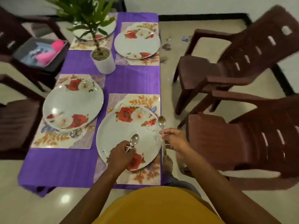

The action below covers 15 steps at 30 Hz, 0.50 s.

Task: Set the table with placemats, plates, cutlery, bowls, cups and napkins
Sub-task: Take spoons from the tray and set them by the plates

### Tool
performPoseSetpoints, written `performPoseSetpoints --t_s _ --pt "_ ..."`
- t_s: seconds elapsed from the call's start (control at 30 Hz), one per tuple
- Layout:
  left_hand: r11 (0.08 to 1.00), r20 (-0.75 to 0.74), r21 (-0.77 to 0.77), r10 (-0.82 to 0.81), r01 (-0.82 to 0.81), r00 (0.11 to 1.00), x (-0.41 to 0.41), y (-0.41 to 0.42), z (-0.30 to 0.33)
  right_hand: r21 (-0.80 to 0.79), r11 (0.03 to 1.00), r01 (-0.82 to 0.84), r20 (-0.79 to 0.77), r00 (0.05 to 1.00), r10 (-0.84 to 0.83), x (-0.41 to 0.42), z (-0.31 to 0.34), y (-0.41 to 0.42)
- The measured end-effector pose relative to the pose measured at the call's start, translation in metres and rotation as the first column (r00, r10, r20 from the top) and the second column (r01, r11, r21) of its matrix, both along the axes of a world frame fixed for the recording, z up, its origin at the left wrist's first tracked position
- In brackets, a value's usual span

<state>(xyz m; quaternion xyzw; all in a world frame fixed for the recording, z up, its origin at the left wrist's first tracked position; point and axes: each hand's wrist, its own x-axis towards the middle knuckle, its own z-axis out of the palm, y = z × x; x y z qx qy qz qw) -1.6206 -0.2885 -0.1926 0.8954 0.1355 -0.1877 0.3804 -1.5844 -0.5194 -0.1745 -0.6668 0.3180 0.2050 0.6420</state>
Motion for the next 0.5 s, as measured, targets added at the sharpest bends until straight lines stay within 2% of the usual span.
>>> performPoseSetpoints --t_s 0.17,0.27,0.5 --pt "0.972 0.005 0.061 0.229 -0.228 0.974 -0.003 -0.013 -0.003 -0.002 0.974 -0.225 -0.028 0.974 0.225 0.045 -0.008 -0.013" --pt "0.934 0.012 0.024 0.355 -0.356 0.935 -0.013 -0.026 0.001 -0.023 0.94 -0.341 -0.045 0.939 0.34 0.064 -0.013 -0.011" --pt "0.878 -0.015 -0.011 0.478 -0.479 0.878 -0.041 -0.044 -0.002 -0.027 0.886 -0.464 -0.003 0.886 0.464 0.08 -0.009 0.001"
